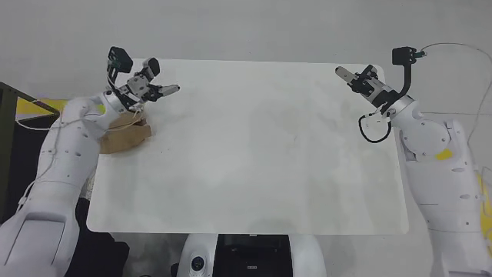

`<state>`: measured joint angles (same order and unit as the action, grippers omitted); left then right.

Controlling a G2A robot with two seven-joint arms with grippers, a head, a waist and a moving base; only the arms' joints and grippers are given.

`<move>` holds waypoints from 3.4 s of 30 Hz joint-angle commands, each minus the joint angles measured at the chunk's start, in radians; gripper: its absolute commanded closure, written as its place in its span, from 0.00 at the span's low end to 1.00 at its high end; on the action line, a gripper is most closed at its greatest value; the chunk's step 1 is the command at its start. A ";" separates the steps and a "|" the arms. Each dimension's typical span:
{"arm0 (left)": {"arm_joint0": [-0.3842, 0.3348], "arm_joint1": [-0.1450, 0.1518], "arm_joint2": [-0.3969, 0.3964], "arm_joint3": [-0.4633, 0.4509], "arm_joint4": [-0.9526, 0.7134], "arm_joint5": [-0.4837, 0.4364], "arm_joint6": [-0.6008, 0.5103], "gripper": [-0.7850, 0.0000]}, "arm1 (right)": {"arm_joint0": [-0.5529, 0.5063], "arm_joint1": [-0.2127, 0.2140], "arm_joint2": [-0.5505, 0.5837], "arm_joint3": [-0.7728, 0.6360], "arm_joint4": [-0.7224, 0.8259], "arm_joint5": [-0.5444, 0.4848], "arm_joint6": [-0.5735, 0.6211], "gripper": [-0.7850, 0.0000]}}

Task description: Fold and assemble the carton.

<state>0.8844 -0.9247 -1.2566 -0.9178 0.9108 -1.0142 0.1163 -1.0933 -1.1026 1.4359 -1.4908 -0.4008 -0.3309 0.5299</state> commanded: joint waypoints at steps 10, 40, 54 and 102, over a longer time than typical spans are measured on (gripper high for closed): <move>0.022 0.068 -0.084 0.011 -0.418 0.002 -0.401 0.00 | 0.000 0.000 0.000 0.000 0.000 0.000 0.000 0.00; 0.008 0.112 -0.139 0.053 -0.706 0.002 -0.719 0.00 | 0.000 0.000 0.000 0.000 0.000 0.000 0.000 0.00; 0.135 0.176 -0.245 0.054 -0.924 0.066 -0.989 0.00 | 0.000 0.000 0.000 0.000 0.000 0.000 0.000 0.00; -0.087 0.238 -0.120 0.535 -0.756 0.342 -1.113 0.00 | 0.000 0.000 0.000 0.000 0.000 0.000 0.000 0.00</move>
<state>0.8060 -0.6826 -1.3833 -0.3922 0.1526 -0.6742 -0.9952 -1.0933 -1.1026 1.4359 -1.4908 -0.4008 -0.3309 0.5299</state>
